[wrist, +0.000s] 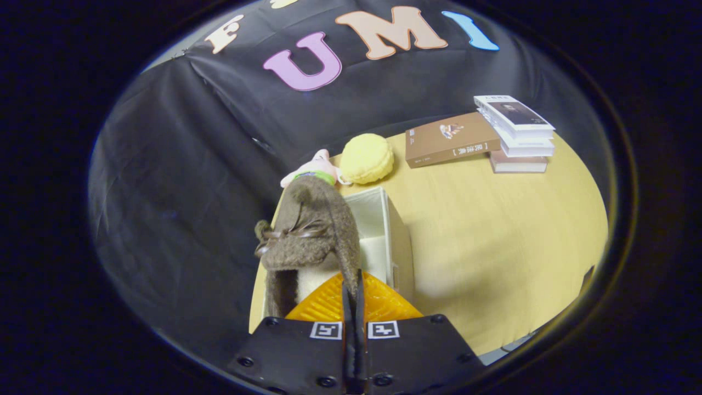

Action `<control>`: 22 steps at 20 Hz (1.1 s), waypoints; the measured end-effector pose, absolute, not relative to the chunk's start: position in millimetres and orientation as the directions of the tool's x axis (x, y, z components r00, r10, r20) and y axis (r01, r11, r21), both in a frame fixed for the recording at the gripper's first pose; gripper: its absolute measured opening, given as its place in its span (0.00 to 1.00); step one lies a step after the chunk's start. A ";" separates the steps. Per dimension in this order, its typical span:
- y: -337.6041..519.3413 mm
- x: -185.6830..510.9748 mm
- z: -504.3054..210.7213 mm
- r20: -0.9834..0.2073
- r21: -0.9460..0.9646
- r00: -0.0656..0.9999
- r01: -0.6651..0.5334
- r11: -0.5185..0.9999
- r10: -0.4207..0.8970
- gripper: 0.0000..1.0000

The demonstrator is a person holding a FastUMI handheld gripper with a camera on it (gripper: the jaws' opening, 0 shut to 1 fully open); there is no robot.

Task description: Open the storage box then place both shoes into the box .Put the left shoe in first, then the right shoe, with the right side of both shoes facing outward in a uniform manner.

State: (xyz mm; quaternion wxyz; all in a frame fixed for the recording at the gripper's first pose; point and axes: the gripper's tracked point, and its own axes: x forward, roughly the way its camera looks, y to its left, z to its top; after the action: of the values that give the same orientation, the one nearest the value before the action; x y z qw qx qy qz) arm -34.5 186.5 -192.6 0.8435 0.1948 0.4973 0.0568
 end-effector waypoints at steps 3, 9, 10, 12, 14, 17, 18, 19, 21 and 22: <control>188.6 -42.7 -207.7 -0.840 0.349 0.476 0.104 0.931 0.261 0.03; 190.1 -55.6 -235.1 -0.864 0.298 0.470 0.184 0.936 0.183 0.04; 188.8 -55.0 -235.5 -0.859 0.296 0.485 0.206 0.933 0.166 0.04; 186.3 -52.3 -232.9 -0.842 0.288 0.524 0.241 0.927 0.126 0.06; 187.3 -52.8 -233.1 -0.840 0.273 0.531 0.232 0.934 0.114 0.13; 191.2 -54.7 -230.3 -0.832 0.271 0.542 0.208 0.940 0.120 0.27; 192.2 -55.6 -230.7 -0.833 0.271 0.539 0.200 0.941 0.125 0.36; 198.6 -56.5 -228.6 -0.827 0.295 0.541 0.182 0.938 0.155 0.45; 215.7 -56.3 -220.1 -0.805 0.347 0.549 0.128 0.929 0.225 0.63; 221.8 -56.9 -216.8 -0.796 0.357 0.551 0.091 0.930 0.252 0.72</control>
State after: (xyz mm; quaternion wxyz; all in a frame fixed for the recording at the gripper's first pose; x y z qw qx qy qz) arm -56.9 221.8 -216.8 0.8616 0.1817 0.4716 0.0468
